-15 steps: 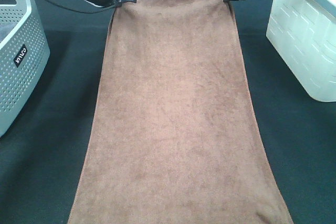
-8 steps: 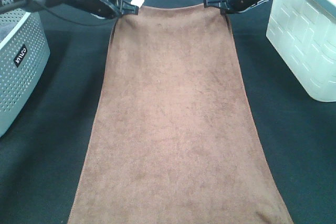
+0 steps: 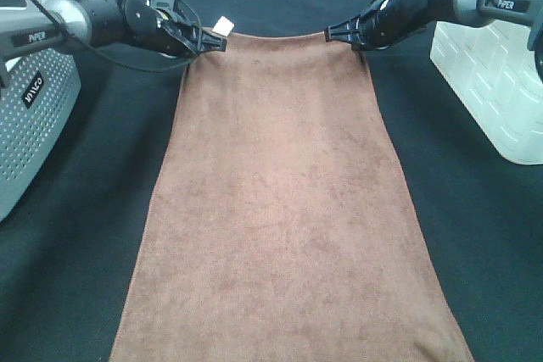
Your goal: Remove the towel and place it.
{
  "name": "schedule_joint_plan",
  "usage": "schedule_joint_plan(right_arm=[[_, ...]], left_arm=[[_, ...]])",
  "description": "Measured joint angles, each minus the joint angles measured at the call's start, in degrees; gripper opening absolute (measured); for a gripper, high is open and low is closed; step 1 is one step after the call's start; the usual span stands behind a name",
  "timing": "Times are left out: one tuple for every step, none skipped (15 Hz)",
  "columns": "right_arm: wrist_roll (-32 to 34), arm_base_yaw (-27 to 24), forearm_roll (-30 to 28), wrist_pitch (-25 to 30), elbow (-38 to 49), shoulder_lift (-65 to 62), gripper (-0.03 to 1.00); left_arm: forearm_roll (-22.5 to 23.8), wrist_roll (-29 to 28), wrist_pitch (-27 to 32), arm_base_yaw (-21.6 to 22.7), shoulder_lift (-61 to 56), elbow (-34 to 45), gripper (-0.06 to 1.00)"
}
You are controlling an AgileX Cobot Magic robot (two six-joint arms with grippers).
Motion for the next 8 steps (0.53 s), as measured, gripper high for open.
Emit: schedule_joint_plan(right_arm=[[0.0, 0.0, 0.0, -0.5, 0.0, 0.3, 0.00], [0.0, 0.0, 0.0, -0.9, 0.0, 0.7, 0.00], [0.0, 0.0, 0.0, -1.1, 0.0, 0.9, 0.00], [0.0, 0.0, 0.0, -1.8, 0.0, 1.2, 0.00], [0.0, 0.0, 0.0, -2.0, 0.0, 1.4, 0.00], [0.0, 0.0, 0.0, -2.0, 0.0, 1.7, 0.00], [0.1, 0.0, 0.0, -1.9, 0.0, 1.8, 0.00], [0.2, 0.0, 0.0, -2.0, 0.0, 1.8, 0.00]], left_arm=[[0.0, 0.0, -0.7, 0.0, 0.5, 0.0, 0.00], [-0.2, 0.0, -1.5, 0.0, 0.8, 0.0, 0.00], [-0.5, 0.0, -1.9, 0.0, 1.0, 0.0, 0.00], [-1.0, 0.0, -2.1, 0.0, 1.1, 0.0, 0.00], [-1.1, 0.0, -2.1, 0.0, 1.1, 0.0, 0.00], [-1.3, 0.0, -2.2, 0.0, 1.2, 0.0, 0.00], [-1.3, 0.0, -2.6, 0.0, 1.4, 0.0, 0.00], [-1.3, 0.0, -3.3, 0.0, 1.5, 0.0, 0.00]])
